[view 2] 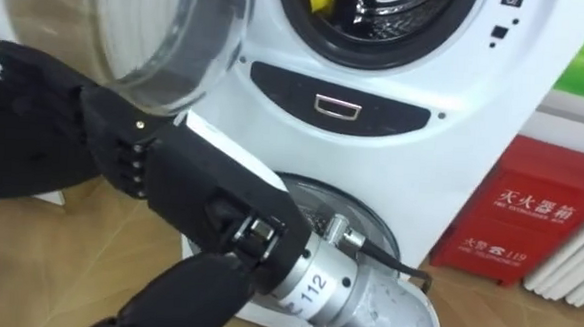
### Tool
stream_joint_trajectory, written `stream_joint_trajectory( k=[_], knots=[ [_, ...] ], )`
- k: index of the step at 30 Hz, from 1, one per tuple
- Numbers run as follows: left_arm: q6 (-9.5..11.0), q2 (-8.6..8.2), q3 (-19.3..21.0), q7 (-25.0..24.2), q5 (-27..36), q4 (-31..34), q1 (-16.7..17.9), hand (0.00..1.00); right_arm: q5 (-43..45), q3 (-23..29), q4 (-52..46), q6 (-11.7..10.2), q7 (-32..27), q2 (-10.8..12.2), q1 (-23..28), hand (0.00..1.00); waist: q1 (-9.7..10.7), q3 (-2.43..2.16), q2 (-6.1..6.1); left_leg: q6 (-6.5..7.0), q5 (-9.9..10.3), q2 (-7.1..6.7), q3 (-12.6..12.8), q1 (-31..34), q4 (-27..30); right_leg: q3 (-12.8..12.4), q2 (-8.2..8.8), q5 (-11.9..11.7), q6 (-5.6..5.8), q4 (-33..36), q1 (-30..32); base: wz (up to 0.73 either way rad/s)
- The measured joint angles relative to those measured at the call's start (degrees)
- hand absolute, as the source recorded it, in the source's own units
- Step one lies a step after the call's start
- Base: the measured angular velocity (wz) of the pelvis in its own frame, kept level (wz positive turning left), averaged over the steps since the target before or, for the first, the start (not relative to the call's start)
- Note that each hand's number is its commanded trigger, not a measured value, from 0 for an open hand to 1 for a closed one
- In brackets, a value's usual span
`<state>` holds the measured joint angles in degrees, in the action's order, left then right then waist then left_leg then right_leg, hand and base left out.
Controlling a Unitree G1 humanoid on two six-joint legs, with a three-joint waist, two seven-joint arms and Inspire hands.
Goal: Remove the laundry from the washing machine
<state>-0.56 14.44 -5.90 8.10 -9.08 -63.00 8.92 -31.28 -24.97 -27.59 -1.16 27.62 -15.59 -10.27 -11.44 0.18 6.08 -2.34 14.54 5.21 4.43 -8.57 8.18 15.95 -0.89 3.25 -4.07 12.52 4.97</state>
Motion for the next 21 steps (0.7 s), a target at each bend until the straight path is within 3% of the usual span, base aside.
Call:
stream_joint_trajectory(
  k=[6,11,19,21],
  knots=[
    [-0.78,-0.12,-0.04,0.28,0.12,-0.11,0.09,0.00,0.27,-0.97,0.00,0.68,-0.11,0.41,0.01,0.00,0.15,0.04,-0.06,0.27,0.17,0.00,-0.01,-0.09,-0.45,0.00,-0.02,0.22,0.36,-0.13,0.09,0.00],
    [-0.78,-0.33,0.13,1.16,0.65,-0.14,0.17,0.00,0.42,-0.44,0.00,1.25,-0.83,-0.29,0.02,0.00,1.43,0.12,-0.22,0.34,0.21,0.00,0.12,-0.11,-0.44,0.19,0.05,0.27,0.46,-0.11,-0.05,0.02],
    [-0.78,-1.59,3.04,2.68,-0.04,-0.45,1.27,0.00,5.44,12.58,-0.19,1.42,-7.17,-0.69,0.59,0.00,5.40,0.39,-1.74,0.48,0.29,-0.06,0.27,0.16,-0.41,1.09,0.55,0.45,0.74,-0.06,-0.15,0.05],
    [-0.78,-1.61,3.22,2.68,-0.04,-0.39,1.54,0.00,6.63,13.44,-0.18,1.38,-9.42,-0.74,0.96,0.00,6.14,0.12,-2.23,0.49,0.28,-0.04,0.43,0.16,-0.38,1.12,0.55,0.45,0.75,-0.10,-0.18,0.00]
  ],
)
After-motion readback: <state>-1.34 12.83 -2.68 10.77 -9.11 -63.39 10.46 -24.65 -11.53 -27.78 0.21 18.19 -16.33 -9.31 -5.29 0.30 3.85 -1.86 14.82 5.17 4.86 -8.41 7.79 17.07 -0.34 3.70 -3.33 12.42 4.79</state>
